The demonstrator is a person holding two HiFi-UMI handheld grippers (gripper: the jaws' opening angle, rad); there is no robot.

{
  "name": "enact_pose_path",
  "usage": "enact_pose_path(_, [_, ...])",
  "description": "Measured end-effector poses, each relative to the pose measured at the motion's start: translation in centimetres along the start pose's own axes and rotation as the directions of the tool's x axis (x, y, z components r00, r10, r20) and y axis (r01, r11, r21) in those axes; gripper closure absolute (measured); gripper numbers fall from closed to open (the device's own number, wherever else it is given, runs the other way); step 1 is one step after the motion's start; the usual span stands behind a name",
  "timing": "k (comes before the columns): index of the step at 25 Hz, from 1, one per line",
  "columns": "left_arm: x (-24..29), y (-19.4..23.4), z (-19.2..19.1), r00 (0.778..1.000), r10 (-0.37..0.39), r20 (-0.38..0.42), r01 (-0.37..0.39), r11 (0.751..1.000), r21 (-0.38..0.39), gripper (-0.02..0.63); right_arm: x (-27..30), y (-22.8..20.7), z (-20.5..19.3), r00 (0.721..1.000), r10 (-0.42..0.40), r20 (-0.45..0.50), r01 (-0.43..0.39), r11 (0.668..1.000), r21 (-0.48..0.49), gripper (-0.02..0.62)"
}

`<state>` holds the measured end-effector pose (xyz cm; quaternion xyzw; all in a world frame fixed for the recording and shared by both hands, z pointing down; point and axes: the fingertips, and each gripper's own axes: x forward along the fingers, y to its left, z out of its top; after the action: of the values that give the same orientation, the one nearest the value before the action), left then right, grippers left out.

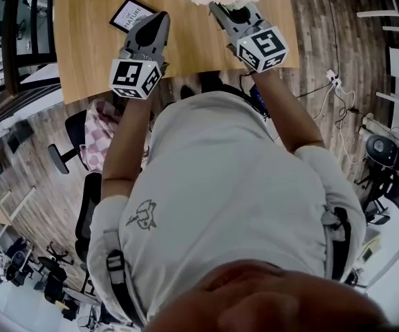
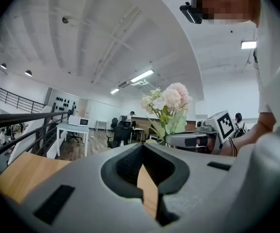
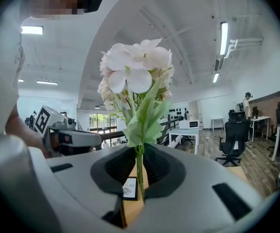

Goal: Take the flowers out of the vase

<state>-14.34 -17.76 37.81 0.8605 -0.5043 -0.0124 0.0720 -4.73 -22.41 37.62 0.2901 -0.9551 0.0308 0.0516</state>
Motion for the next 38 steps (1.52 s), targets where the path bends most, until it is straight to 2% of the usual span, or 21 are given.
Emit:
enact_pose_path(10, [-3.5,-2.1,0.4,0.999,-0.037,0.018,0.037,0.999,-0.006,0.603,-5.3,4.3,1.4,1.000,-0.012,0.018,0.012,1.000,0.002,0.543])
enact_pose_path(20, [-4.6,-4.0,-0.9,0.999,-0.030,0.017,0.031,0.999,-0.021,0.603,-9.5,4.3,1.1,1.000,0.008,0.022,-0.008,1.000,0.016,0.543])
enact_pose_path(32, [-1.7,-12.7,-0.9,0.999,0.032,0.013,-0.031,0.999,-0.027,0.603,-17.5,0.0,0.4,0.996,0.078,0.036,-0.079,0.996,0.035,0.545])
enact_pose_path(38, [-0.6,-18.1,-1.2,0.998,0.059,0.016,-0.058,0.997,-0.044,0.603,-22.4,-1.6,0.0,0.995,0.085,0.050,-0.087,0.996,0.031,0.545])
